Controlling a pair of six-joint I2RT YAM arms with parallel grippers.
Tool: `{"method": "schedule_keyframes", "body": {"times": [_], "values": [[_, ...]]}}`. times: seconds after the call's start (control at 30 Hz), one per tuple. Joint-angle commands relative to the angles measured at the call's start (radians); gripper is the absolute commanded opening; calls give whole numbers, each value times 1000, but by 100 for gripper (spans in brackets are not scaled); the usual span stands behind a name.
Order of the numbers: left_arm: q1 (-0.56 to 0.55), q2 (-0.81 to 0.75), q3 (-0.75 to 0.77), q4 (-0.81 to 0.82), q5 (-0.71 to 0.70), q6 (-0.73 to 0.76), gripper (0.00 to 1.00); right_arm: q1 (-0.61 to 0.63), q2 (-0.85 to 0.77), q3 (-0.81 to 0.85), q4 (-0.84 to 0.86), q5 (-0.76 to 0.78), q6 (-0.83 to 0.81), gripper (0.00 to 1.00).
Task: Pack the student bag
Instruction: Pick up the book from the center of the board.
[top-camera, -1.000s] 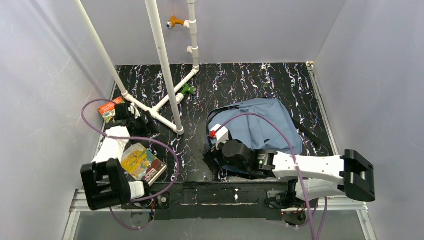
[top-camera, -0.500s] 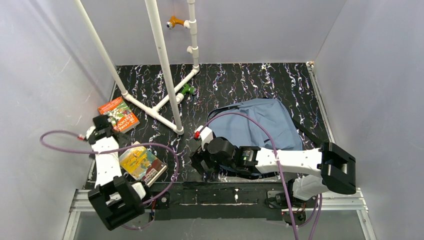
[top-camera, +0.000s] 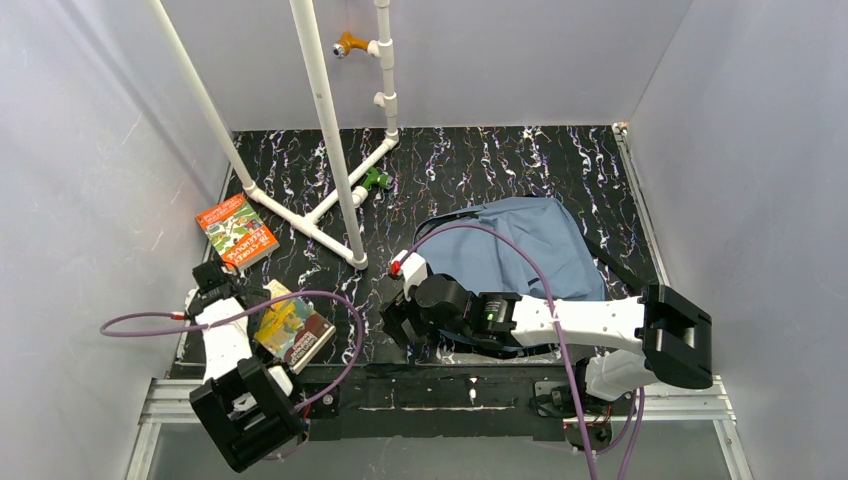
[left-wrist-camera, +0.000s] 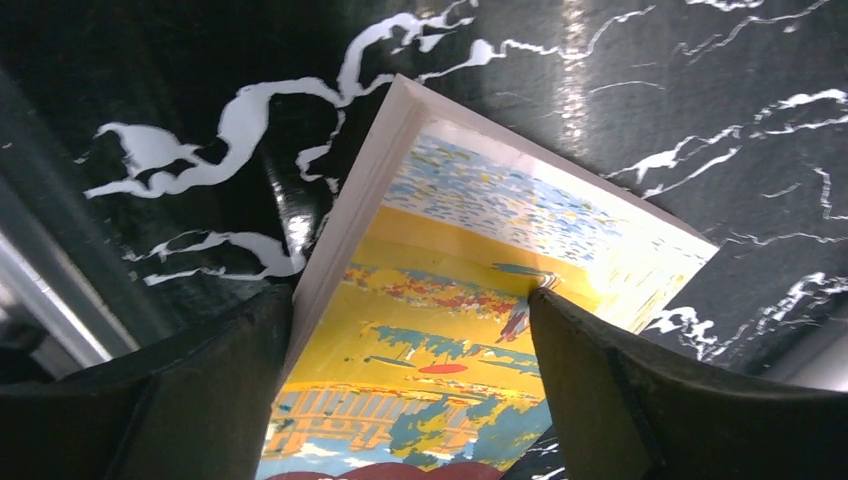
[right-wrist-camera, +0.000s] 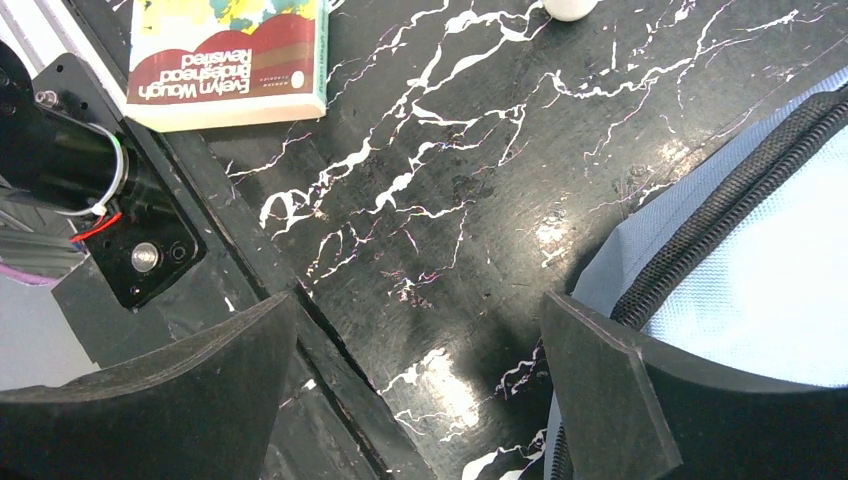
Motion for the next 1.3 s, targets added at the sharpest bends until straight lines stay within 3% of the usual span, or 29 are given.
{"method": "schedule_keyframes", "body": {"times": [0.0, 0.1, 0.27, 0.3, 0.5, 0.63, 0.73, 0.93, 1.07, 1.27], "values": [[0, -13, -107, 152, 141, -32, 74, 3, -38, 26, 12, 37, -6, 98], [-13, -46, -181, 280, 255, -15, 51, 3, -24, 29, 20, 43, -12, 98], [-87, -107, -219, 320, 284, -7, 5, 3, 21, 44, 28, 71, -44, 98], [-98, -122, -217, 318, 282, -2, 0, 3, 30, 48, 32, 75, -52, 98], [-121, -188, -108, 169, 187, 38, 0, 3, 89, 89, 56, 50, -107, 98], [-135, -198, -48, 125, 199, 48, 0, 13, 123, 87, 155, -7, -220, 98], [-145, -177, 6, 51, 197, 27, 0, 41, 116, 29, 309, -33, -383, 98], [-156, -135, 86, -48, 226, 28, 0, 45, 105, -229, 861, -258, -704, 98], [-156, -116, 122, -82, 258, 36, 0, 45, 206, -209, 922, -327, -805, 98], [-156, -111, 141, -106, 269, 52, 0, 45, 376, -117, 1076, -365, -832, 98]]}}
